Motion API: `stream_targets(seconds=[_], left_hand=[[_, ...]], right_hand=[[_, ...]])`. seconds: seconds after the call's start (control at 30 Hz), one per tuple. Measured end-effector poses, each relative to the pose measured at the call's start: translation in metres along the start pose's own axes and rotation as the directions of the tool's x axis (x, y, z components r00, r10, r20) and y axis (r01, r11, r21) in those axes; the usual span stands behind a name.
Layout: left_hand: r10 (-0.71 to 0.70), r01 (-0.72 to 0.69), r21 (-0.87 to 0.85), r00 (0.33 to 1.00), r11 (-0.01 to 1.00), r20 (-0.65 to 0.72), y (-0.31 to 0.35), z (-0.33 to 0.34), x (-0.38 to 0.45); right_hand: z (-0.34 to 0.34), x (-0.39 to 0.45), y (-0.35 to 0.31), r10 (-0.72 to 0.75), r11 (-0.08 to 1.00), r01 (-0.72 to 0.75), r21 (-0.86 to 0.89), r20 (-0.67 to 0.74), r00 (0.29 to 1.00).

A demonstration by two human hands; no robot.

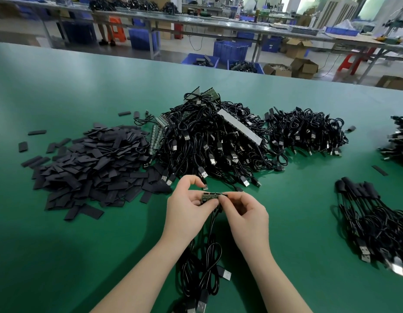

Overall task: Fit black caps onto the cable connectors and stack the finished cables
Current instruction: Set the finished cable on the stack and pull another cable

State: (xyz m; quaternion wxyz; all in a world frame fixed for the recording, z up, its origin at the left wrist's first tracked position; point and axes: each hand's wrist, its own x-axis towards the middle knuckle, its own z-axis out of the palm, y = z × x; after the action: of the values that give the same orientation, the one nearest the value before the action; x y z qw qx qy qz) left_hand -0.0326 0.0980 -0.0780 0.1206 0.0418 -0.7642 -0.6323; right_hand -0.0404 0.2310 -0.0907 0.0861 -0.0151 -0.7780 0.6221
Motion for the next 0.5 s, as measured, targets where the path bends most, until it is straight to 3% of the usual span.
stream_targets(seconds=[0.5], left_hand=[[-0.085,0.101,-0.101,0.984,0.990,0.158,-0.003,-0.008,0.006]], right_hand=[[-0.014,0.009,-0.004,0.074,0.989,-0.093,0.114,0.157,0.985]])
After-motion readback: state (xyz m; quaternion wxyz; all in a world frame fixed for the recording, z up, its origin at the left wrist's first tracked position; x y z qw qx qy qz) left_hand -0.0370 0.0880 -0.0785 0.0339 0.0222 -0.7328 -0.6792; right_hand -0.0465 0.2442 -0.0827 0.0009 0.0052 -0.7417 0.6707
